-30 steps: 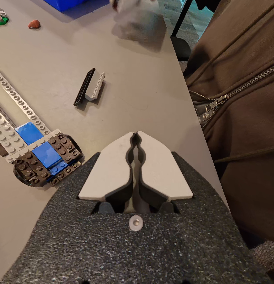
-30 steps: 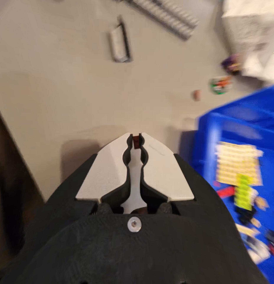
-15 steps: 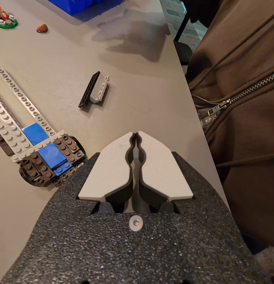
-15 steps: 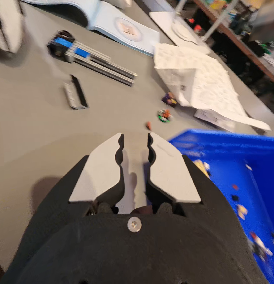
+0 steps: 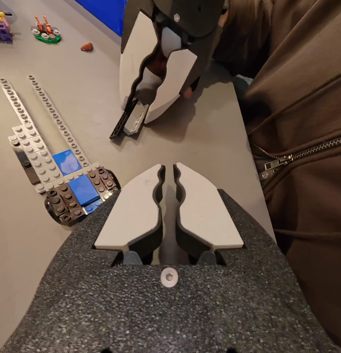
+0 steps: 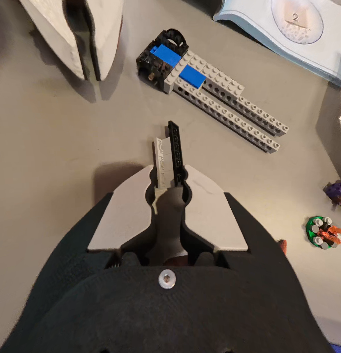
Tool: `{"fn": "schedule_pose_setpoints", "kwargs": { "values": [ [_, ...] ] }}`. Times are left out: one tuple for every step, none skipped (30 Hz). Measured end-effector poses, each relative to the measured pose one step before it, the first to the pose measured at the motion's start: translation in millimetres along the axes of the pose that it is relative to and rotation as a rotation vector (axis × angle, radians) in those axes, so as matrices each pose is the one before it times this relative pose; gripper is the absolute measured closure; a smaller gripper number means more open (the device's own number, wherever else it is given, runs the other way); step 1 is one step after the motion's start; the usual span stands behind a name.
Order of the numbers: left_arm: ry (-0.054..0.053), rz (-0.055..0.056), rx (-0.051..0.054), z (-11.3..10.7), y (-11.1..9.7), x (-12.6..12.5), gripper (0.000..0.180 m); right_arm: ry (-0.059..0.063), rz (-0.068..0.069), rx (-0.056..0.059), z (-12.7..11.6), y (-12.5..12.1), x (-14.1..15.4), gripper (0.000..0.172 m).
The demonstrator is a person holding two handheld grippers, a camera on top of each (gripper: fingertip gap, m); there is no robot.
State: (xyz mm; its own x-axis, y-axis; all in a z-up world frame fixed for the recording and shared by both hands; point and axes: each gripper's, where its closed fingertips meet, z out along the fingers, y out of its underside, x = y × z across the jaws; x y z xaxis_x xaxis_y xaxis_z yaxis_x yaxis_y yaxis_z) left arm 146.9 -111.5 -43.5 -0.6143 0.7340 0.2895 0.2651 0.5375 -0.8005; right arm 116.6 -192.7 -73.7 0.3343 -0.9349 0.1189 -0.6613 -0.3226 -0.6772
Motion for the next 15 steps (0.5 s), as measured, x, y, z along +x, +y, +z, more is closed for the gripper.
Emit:
{"fn": "schedule_pose_setpoints", "kwargs": {
  "values": [
    [-0.0082, -0.02, 0.0135, -0.39, -1.91, -2.49, 0.171, 0.0058, 0.0066, 0.008, 0.65, -1.21, 0.68, 0.148],
    [-0.0079, -0.0232, 0.0171, -0.43, -2.63, -2.58, 0.171, 0.0101, 0.0081, 0.02, -0.15, -2.47, 0.57, 0.148],
    [-0.0068, -0.0273, 0.0219, -0.22, -3.31, -2.59, 0.17, 0.0184, 0.0131, 0.033, -0.93, -4.54, 1.42, 0.148],
    [-0.0089, -0.0328, 0.0274, -0.04, -4.26, -3.02, 0.169, 0.0177, 0.0152, 0.0408, -1.68, -6.06, 0.87, 0.148],
    [-0.0117, -0.0389, 0.0308, 0.38, -4.94, -3.43, 0.167, 0.0166, 0.0096, 0.0465, -2.25, -7.65, 0.19, 0.148],
    [-0.0115, -0.0425, 0.0331, 0.57, -5.44, -3.38, 0.164, 0.0215, 0.0028, 0.057, -2.56, -9.25, -0.12, 0.148],
    [-0.0053, -0.0411, 0.0358, 0.88, -5.82, -2.37, 0.162, 0.0252, 0.0033, 0.0553, -2.21, -9.12, 0.04, 0.148],
    [0.0004, -0.0381, 0.038, 0.91, -6.14, -1.31, 0.159, 0.0231, 0.0042, 0.0469, -1.36, -8.13, -0.48, 0.148],
    [0.004, -0.0353, 0.0344, 1.06, -5.27, -0.53, 0.155, 0.0272, 0.004, 0.0425, -1.0, -7.41, 0.04, 0.148],
    [0.0131, -0.0273, 0.03, 1.22, -4.51, 1.21, 0.151, 0.0271, 0.0034, 0.0396, -0.8, -6.82, 0.11, 0.148],
    [0.0248, -0.0185, 0.0311, 1.17, -4.54, 3.55, 0.148, 0.0179, 0.0044, 0.0331, -0.3, -5.91, -0.96, 0.148],
    [0.0227, -0.0142, 0.0307, 1.21, -4.27, 3.94, 0.146, 0.0171, 0.0052, 0.0259, 0.17, -4.74, -1.09, 0.148],
    [0.0088, -0.0127, 0.0286, 1.37, -3.86, 1.99, 0.145, 0.0154, 0.0003, 0.0207, 0.4, -3.78, -1.6, 0.148],
    [0.0022, -0.0109, 0.0256, 1.32, -3.51, 1.03, 0.145, 0.012, -0.0066, 0.016, 0.6, -2.96, -2.2, 0.148],
    [0.0125, -0.0068, 0.0304, 0.97, -3.97, 2.8, 0.148, 0.0135, -0.0117, 0.0114, 0.59, -2.38, -2.05, 0.148]
  ]
}}
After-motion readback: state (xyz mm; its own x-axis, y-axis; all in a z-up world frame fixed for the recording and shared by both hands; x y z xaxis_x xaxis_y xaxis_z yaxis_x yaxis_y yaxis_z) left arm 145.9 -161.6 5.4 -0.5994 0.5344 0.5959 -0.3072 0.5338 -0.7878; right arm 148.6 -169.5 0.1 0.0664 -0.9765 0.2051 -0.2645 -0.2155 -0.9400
